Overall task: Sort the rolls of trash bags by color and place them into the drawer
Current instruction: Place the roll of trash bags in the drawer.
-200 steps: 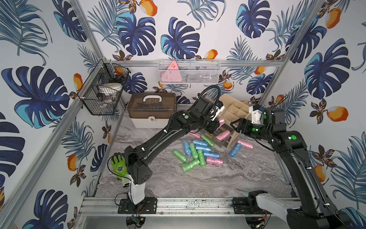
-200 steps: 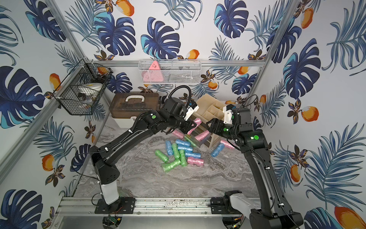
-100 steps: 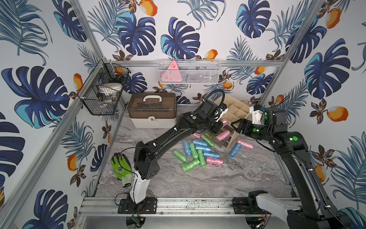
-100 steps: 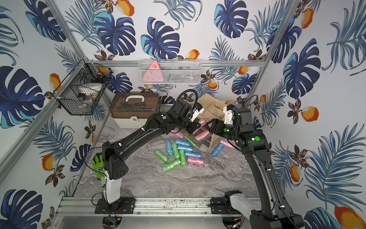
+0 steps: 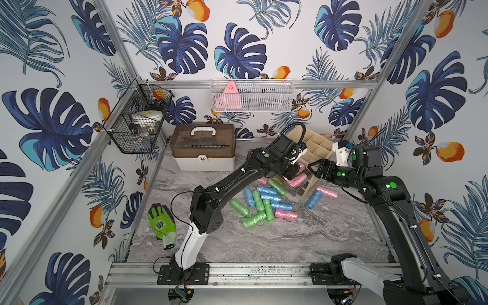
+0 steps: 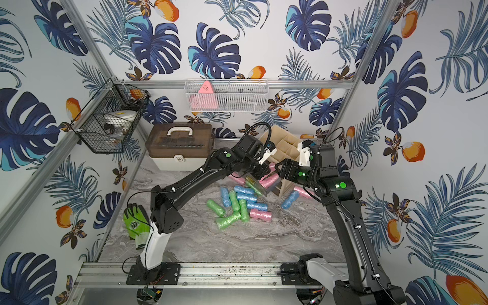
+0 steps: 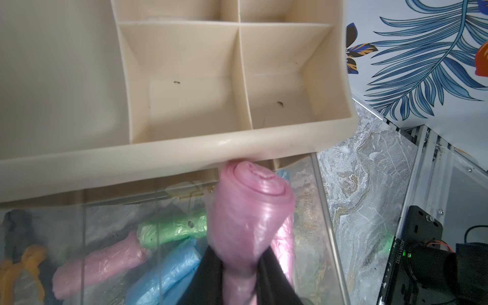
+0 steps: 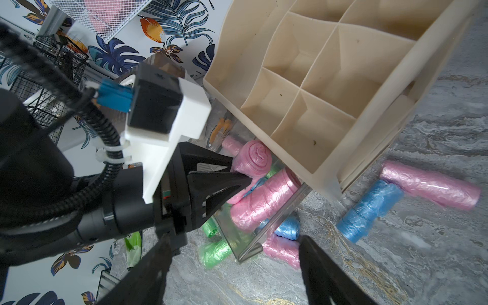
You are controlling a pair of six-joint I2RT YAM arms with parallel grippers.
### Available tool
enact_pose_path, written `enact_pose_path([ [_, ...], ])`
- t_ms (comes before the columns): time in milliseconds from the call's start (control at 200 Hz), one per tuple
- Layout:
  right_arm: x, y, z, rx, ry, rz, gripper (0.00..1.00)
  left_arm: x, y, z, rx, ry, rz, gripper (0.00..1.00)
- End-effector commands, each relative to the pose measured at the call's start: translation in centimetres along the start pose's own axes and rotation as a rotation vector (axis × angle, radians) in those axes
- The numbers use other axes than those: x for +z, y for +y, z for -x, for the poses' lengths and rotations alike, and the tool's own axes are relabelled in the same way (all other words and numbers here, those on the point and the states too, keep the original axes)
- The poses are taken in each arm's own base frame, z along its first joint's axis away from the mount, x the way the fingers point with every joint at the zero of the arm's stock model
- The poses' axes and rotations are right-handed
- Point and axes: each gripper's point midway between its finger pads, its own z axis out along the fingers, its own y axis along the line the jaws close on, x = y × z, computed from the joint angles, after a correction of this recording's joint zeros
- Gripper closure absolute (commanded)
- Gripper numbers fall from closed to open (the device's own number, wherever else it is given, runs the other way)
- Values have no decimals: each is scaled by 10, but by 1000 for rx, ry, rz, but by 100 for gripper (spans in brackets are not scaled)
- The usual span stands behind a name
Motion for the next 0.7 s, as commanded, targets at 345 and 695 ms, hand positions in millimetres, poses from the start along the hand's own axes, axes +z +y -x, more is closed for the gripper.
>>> enact_pose_path([
  [345,-1,-1,1,-2,-8,-5,22,2,-3,-4,13,19,-13,44],
  [695,1,-1,2,-1,-4,-2,22,-23,-14,11,1,-56,-50,37],
])
